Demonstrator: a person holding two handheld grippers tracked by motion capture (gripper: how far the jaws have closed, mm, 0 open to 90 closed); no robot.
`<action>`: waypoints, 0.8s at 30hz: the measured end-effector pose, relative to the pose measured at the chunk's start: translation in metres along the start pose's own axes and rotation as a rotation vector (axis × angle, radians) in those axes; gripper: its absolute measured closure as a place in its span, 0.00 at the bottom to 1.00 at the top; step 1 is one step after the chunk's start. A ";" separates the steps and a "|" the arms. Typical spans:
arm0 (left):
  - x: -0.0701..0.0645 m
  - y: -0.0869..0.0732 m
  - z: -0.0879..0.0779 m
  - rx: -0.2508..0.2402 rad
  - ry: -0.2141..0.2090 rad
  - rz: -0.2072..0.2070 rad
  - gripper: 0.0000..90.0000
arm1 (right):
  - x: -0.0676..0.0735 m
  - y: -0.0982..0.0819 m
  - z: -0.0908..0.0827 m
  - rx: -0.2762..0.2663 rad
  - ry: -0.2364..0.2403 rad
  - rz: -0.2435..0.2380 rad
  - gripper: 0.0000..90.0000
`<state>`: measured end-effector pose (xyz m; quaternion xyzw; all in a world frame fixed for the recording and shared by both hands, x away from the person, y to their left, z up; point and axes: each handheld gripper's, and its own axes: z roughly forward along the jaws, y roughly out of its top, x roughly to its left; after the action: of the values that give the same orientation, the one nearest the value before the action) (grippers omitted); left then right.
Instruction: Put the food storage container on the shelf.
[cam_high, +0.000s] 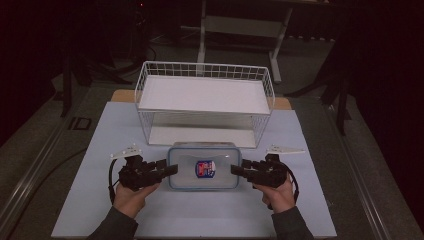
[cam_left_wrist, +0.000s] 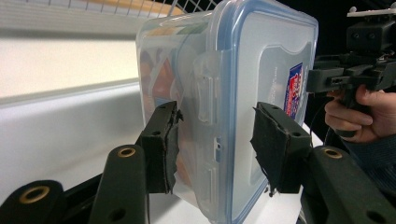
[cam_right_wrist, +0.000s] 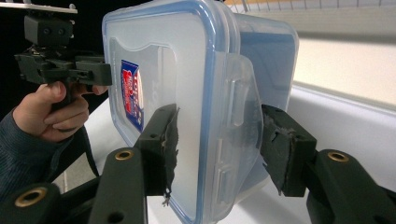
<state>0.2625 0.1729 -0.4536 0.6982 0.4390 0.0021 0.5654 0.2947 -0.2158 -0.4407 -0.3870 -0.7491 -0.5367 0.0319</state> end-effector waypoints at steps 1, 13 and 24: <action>-0.001 0.001 0.000 -0.006 -0.001 0.005 0.57 | 0.001 0.001 -0.001 -0.005 -0.002 -0.007 0.54; -0.009 0.013 -0.006 -0.033 -0.007 0.055 0.57 | 0.011 0.011 -0.010 -0.042 -0.013 -0.055 0.54; -0.020 0.032 -0.010 -0.062 -0.015 0.101 0.57 | 0.020 0.024 -0.023 -0.088 -0.026 -0.093 0.54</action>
<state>0.2648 0.1694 -0.4147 0.7015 0.3988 0.0392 0.5893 0.2869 -0.2204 -0.4030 -0.3597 -0.7424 -0.5649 -0.0197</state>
